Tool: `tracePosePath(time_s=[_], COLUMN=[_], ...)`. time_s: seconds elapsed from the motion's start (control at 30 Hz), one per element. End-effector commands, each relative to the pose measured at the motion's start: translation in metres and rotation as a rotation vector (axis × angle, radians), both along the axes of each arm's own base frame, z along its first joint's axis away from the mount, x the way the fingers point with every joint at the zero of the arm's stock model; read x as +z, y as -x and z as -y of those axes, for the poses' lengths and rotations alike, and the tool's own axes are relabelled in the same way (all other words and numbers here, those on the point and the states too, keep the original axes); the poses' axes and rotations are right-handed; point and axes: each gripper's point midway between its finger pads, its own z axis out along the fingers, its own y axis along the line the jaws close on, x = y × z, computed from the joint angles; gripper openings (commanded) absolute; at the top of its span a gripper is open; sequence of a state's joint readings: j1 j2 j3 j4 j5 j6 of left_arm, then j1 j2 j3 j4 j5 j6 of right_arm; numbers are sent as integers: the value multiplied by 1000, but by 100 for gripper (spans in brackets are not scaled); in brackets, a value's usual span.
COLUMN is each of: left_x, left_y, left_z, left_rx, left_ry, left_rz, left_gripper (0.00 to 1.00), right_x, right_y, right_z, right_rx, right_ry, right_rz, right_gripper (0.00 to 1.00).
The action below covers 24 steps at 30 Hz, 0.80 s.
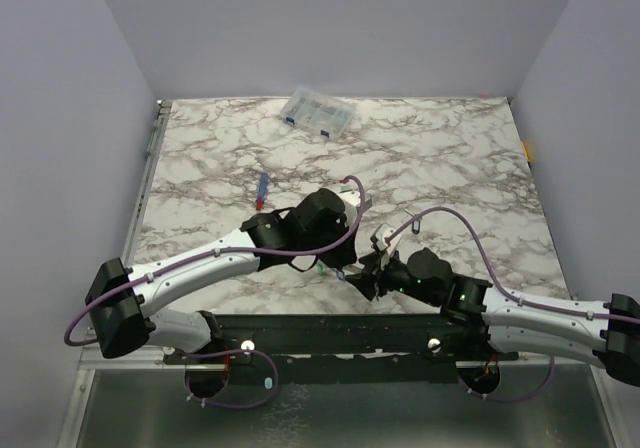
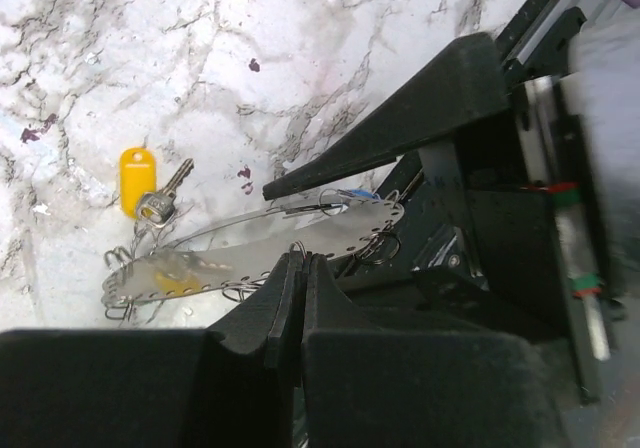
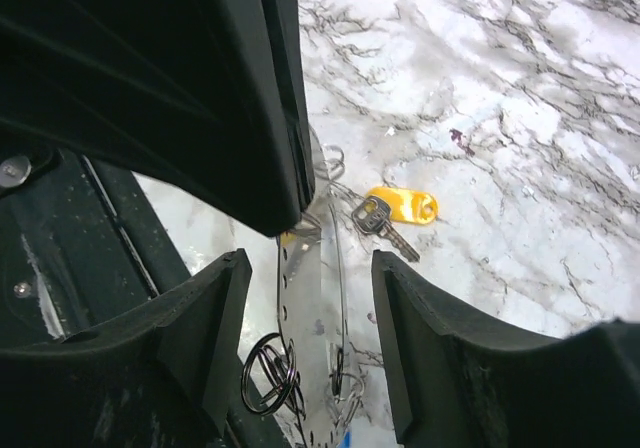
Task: Put the keys on the keyring
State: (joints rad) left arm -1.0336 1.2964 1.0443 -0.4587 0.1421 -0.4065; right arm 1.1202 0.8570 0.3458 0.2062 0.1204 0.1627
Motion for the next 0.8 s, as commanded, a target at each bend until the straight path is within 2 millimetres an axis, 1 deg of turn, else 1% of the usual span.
tracePosePath(time_s=[0.0,0.07,0.2,0.37,0.53,0.67,0.77], left_x=[22,22,24,26,22,25,20], left_y=[0,0,3,6,10,16,22], left_z=[5,3,2,0,-7,-10,-15], left_rx=[-51,-56,-67,-78,-57,-42,-50], left_ry=[40,38,40,36,32,46,24], left_rz=[-3,-19,-48,-89,-180,-228,-262], left_gripper=[0,0,0,0,0,0,0], right_x=[14,13,12,18,23,25,26], right_y=[-9,-9,-11,-8,-7,-3,3], right_z=[-2,-4,-9,-15,-14,-17,-21], right_rx=[-30,-14,11,58,84,119,163], right_ry=[-66,-59,-40,-65,-99,-118,-124], right_rz=[80,98,129,191,263,306,328], right_gripper=[59,58,53,50,44,44,44])
